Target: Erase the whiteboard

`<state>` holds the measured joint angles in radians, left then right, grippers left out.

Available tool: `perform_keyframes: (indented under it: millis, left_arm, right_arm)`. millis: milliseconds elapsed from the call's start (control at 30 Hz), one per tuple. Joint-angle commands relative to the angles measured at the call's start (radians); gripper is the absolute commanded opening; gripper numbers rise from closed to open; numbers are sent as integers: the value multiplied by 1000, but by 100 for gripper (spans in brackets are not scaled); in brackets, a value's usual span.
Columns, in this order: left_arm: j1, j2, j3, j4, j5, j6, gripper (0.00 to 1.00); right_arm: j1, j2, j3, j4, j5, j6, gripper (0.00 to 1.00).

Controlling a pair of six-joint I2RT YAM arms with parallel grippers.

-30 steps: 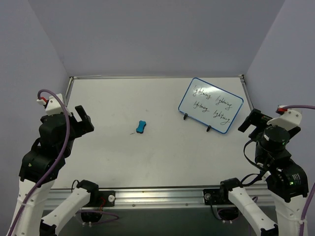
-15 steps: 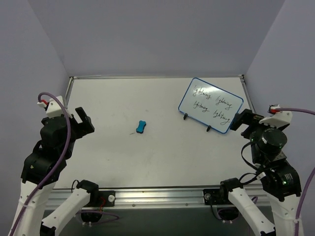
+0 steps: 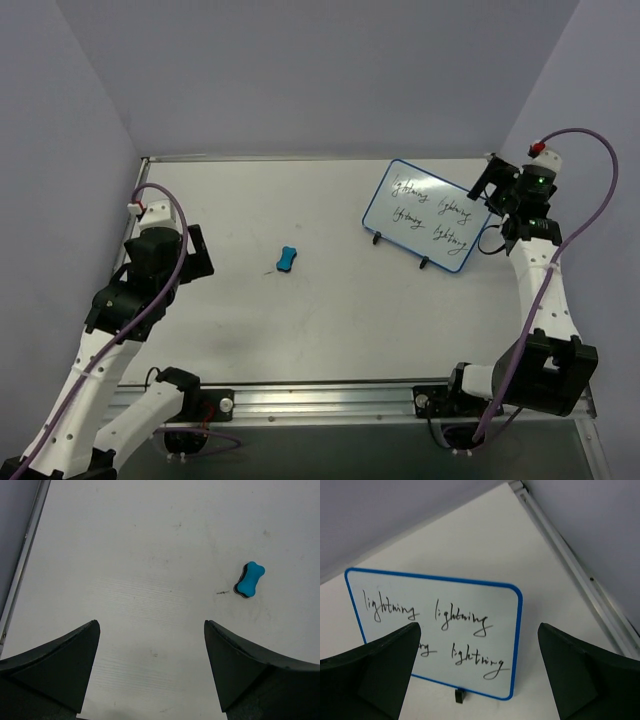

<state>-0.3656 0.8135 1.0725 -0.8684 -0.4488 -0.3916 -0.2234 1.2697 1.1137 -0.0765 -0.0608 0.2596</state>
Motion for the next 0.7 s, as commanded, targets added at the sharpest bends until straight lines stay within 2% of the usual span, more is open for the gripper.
perform_keyframes:
  millis: [0, 133, 167, 300, 467, 667]
  left_arm:
    - [-1, -22, 4, 66, 36, -4, 94]
    - [-4, -22, -5, 74, 61, 14, 94]
    - [-6, -23, -5, 74, 64, 14, 94]
    - [-55, -16, -5, 75, 53, 26, 94]
    - [-128, -31, -8, 63, -16, 30, 94]
    - [-154, -47, -20, 75, 5, 39, 94]
  right_arm:
    - [2, -29, 69, 186, 10, -42, 100]
    - [-37, -50, 8, 248, -17, -149, 100]
    - [-84, -41, -1, 244, -42, -151, 100]
    - [-194, -1, -55, 291, -232, -85, 97]
    - [-225, 55, -115, 359, -326, -102, 91]
    - [-277, 152, -172, 509, -522, -68, 87]
